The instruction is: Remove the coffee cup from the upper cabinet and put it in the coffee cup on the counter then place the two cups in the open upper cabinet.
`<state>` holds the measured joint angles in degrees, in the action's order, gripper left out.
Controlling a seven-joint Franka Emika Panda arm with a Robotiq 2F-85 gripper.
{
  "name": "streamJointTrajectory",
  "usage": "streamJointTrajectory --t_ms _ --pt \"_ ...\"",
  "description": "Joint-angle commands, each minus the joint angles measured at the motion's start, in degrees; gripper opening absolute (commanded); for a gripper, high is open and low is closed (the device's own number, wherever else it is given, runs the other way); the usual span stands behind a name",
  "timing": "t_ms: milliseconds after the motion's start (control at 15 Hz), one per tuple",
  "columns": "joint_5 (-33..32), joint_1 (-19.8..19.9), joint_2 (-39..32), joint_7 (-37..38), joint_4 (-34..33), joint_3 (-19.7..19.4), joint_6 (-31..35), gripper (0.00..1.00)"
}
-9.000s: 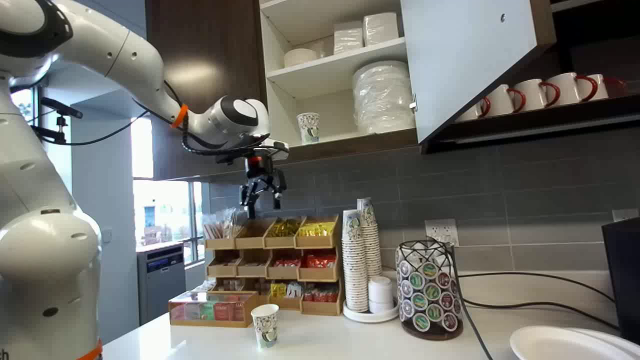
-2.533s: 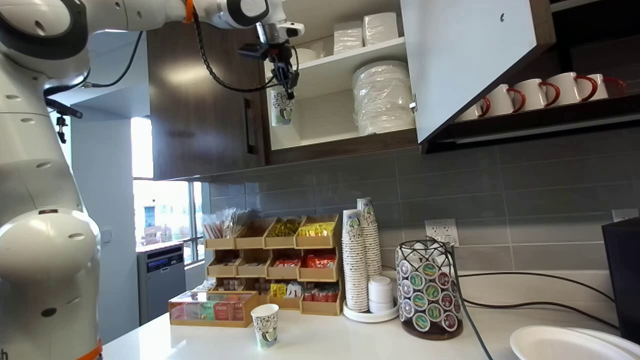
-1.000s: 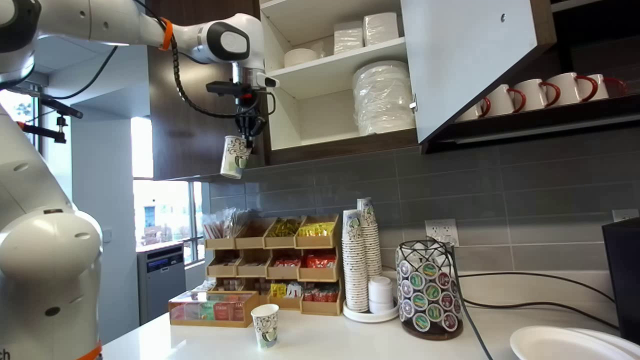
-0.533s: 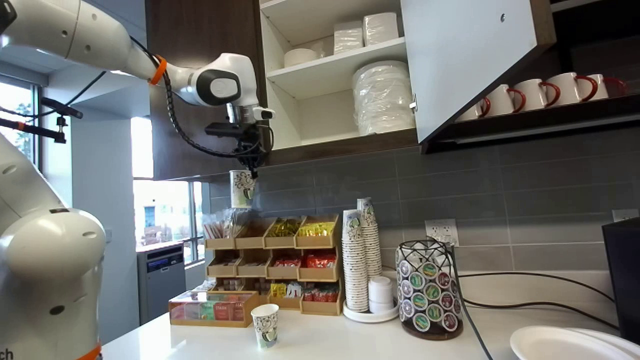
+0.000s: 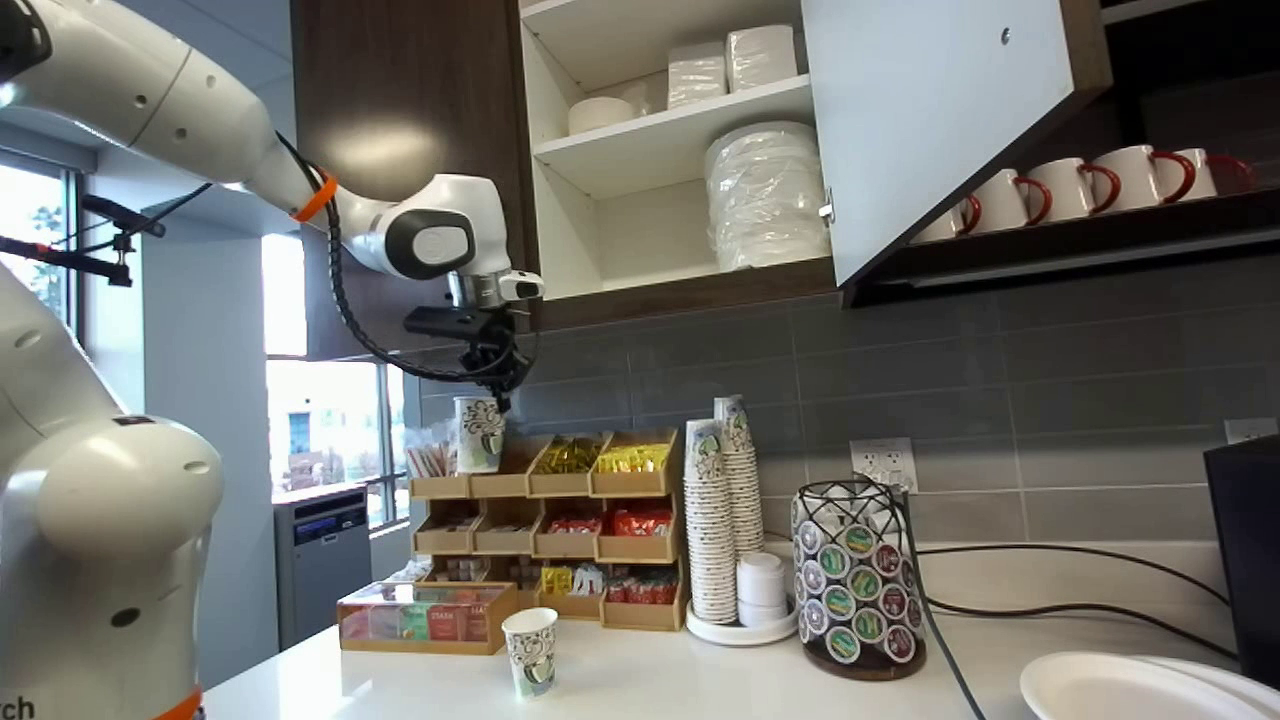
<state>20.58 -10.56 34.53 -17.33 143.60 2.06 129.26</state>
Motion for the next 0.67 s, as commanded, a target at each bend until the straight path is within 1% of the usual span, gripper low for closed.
streamJointTrajectory --t_ms 0,267,333,600 --pt "-0.8 -1.2 0.0 0.6 0.1 -1.0 0.1 0.04" --pt "-0.7 -1.3 0.0 0.6 0.1 -1.1 0.1 0.04" --pt "0.1 -1.9 -0.9 0.0 0.7 -1.3 0.6 0.01" --pt "0.3 -3.5 -5.3 -1.4 3.4 -0.1 5.7 0.01"
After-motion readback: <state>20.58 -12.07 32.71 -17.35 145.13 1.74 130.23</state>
